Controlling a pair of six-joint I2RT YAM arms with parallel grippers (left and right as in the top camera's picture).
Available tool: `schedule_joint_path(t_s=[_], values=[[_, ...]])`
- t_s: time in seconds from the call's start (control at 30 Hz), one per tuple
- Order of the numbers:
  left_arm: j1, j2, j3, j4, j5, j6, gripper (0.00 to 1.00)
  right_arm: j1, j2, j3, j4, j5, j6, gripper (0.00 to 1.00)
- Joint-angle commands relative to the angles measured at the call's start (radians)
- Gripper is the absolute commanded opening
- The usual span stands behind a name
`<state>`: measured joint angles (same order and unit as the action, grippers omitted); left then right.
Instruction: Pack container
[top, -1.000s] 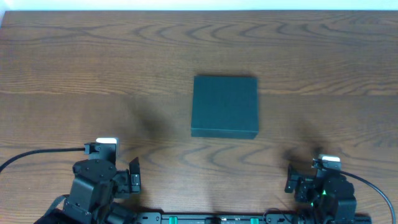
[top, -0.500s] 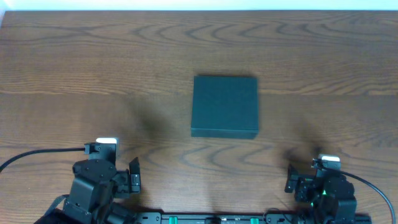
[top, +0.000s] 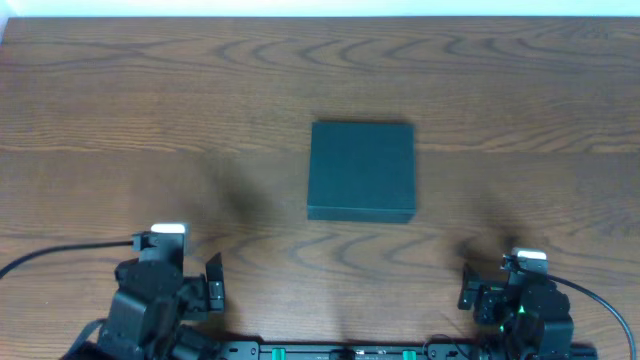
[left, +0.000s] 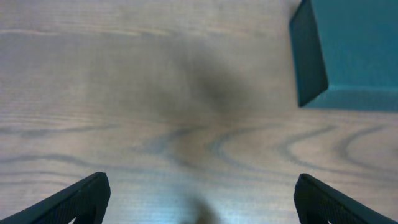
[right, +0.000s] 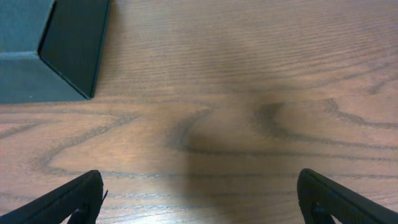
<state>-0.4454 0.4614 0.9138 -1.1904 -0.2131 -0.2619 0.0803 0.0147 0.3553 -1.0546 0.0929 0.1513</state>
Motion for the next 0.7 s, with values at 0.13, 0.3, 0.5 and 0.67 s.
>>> schedule_joint_path(t_s=[0.13,0.3,0.5,0.67], values=[[0.064,-0.22,-0.216,0.11,-0.023,0.014,0.96,-0.01,-0.008,-0.004,-0.004,-0.006,-0.011,0.99],[0.138,-0.375,-0.336,0.113,0.035,0.003,0.96,-0.01,-0.008,-0.004,-0.004,-0.006,-0.011,0.99],[0.239,-0.456,-0.406,0.134,0.064,0.011,0.95,-0.01,-0.008,-0.004,-0.004,-0.006,-0.011,0.99],[0.265,-0.458,-0.48,0.163,0.109,0.09,0.95,-0.01,-0.008,-0.004,-0.004,-0.006,-0.011,0.99]])
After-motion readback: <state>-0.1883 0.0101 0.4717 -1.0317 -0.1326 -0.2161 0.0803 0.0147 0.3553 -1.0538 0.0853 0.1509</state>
